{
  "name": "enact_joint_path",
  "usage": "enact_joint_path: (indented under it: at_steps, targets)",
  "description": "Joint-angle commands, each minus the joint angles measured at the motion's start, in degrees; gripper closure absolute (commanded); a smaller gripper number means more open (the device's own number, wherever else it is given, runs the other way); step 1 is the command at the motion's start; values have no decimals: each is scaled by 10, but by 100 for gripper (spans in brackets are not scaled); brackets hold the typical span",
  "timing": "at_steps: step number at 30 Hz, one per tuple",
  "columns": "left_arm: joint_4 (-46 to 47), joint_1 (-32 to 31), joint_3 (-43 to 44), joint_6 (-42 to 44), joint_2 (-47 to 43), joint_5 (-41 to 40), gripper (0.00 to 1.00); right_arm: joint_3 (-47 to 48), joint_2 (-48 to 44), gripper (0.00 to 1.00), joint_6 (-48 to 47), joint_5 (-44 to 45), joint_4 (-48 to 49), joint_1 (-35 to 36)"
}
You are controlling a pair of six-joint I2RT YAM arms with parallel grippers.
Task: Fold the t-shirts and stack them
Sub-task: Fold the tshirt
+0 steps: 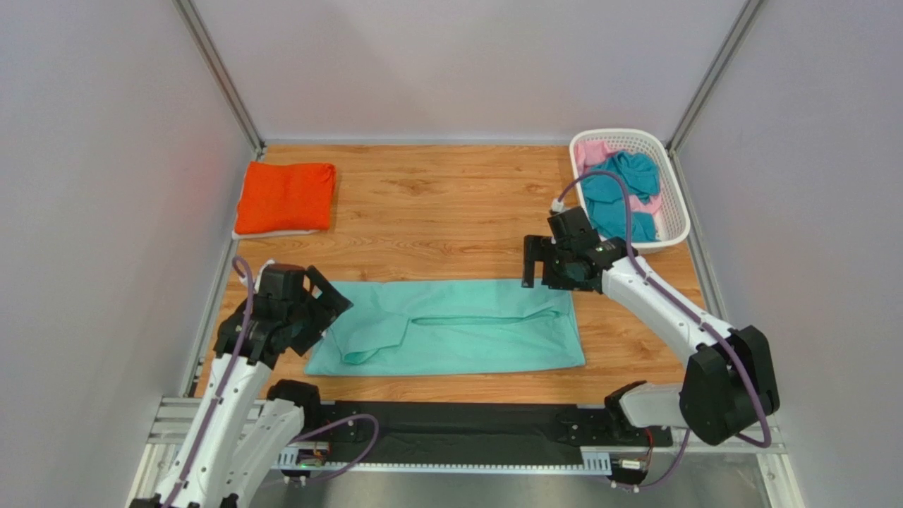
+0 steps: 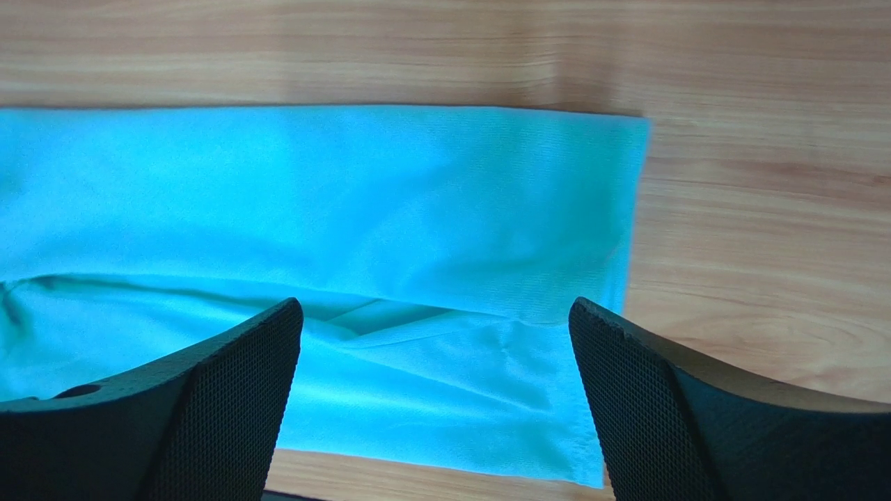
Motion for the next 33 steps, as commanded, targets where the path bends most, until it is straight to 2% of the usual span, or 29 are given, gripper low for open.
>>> enact_joint_path:
  at_steps: [1, 8, 17, 20, 26, 29, 33]
  targets:
    - [96, -6, 6, 37, 77, 77, 0, 25, 27, 0, -14, -75, 37, 22]
    - [171, -28, -4, 51, 228, 82, 0, 17, 113, 0, -3, -80, 68, 44]
    - [253, -28, 0, 61, 435, 88, 0, -70, 132, 0, 5, -77, 91, 44]
    - [256, -29, 52, 73, 520, 95, 0, -107, 113, 0, 12, -92, 100, 45]
    - [226, -36, 226, 93, 675, 87, 0, -170, 31, 0, 29, -119, 100, 56]
    - [182, -40, 349, 109, 772, 95, 0, -197, -8, 0, 38, -123, 88, 86]
    - [101, -65, 556, 144, 908, 75, 0, -231, -51, 0, 71, -139, 79, 148]
